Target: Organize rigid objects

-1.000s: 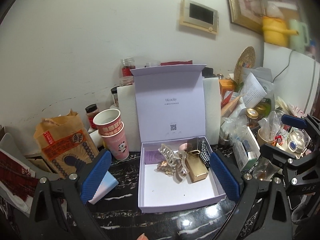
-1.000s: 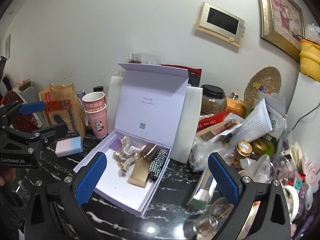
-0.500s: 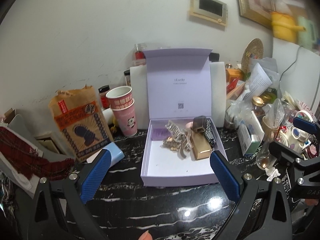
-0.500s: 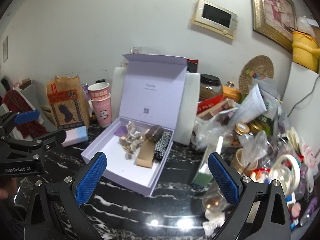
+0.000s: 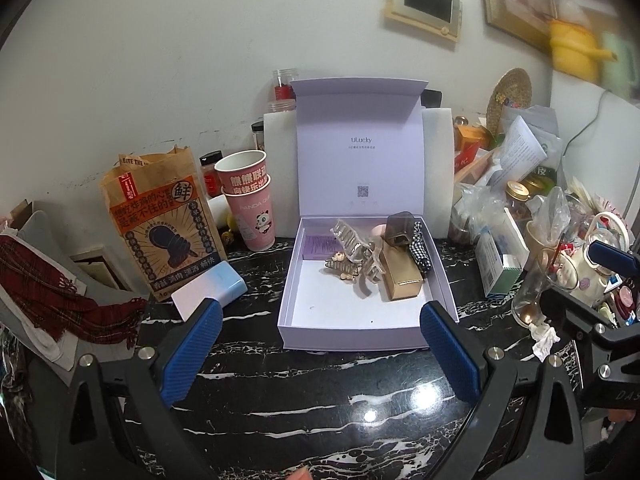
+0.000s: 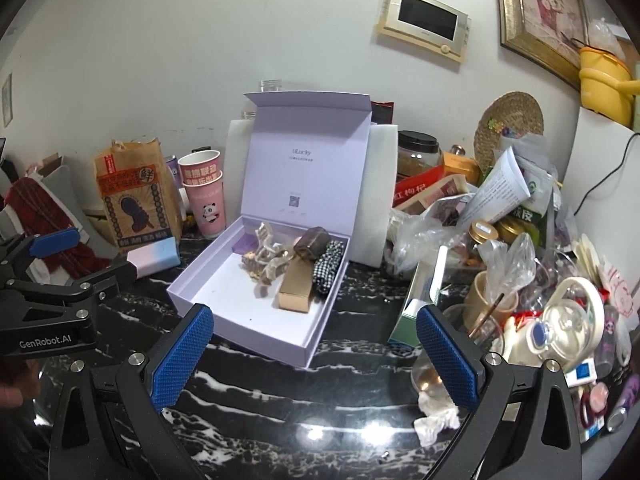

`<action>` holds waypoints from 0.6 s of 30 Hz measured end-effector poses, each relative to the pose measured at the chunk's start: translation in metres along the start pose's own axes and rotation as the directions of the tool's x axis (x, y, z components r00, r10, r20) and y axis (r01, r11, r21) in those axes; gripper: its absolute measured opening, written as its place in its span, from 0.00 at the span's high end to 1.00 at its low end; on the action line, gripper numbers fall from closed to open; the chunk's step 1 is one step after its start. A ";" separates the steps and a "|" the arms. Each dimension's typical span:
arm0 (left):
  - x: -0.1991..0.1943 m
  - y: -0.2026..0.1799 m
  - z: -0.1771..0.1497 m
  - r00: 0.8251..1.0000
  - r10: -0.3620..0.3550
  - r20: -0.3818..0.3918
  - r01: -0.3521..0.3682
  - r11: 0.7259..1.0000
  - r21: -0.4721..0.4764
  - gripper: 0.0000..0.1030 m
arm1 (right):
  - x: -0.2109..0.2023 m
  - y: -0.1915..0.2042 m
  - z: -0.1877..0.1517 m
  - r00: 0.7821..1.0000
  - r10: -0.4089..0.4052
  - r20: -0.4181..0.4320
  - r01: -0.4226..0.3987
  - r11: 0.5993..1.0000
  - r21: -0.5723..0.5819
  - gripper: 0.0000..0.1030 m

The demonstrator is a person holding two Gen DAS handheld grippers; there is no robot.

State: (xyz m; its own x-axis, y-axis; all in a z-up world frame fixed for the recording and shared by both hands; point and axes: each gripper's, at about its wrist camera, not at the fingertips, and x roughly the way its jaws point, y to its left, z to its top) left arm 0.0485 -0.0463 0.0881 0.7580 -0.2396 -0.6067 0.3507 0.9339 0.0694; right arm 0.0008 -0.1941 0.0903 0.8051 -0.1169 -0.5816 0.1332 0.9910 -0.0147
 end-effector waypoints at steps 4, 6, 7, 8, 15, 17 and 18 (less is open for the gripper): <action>0.000 -0.002 -0.001 1.000 -0.006 -0.008 0.006 1.000 0.003 0.02 | 0.001 0.001 0.000 1.000 -0.002 -0.005 0.002 1.000 -0.004 0.00; 0.001 -0.002 -0.002 1.000 -0.009 -0.011 0.009 1.000 0.005 0.02 | 0.001 0.001 0.000 1.000 -0.002 -0.004 0.002 1.000 -0.003 0.00; 0.001 -0.002 -0.002 1.000 -0.010 -0.013 0.010 1.000 0.006 0.02 | 0.001 0.001 0.000 1.000 -0.003 -0.005 0.003 1.000 -0.003 0.00; 0.002 -0.002 -0.002 1.000 -0.009 -0.015 0.009 1.000 0.007 0.02 | 0.002 0.001 0.000 1.000 -0.004 -0.006 0.004 1.000 -0.005 0.00; 0.002 -0.003 -0.002 1.000 -0.013 -0.017 0.013 1.000 0.010 0.02 | 0.002 0.002 -0.001 1.000 -0.006 -0.008 0.006 1.000 -0.009 0.00; 0.003 -0.003 -0.002 1.000 -0.014 -0.018 0.014 1.000 0.009 0.02 | 0.002 0.002 -0.001 1.000 -0.005 -0.008 0.005 1.000 -0.008 0.00; 0.003 -0.003 -0.002 1.000 -0.015 -0.019 0.016 1.000 0.009 0.02 | 0.002 0.002 -0.001 1.000 -0.004 -0.008 0.004 1.000 -0.009 0.00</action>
State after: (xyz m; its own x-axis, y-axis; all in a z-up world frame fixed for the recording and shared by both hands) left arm 0.0485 -0.0496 0.0847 0.7420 -0.2490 -0.6225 0.3675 0.9276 0.0671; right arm 0.0019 -0.1926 0.0882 0.7996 -0.1208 -0.5883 0.1318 0.9910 -0.0243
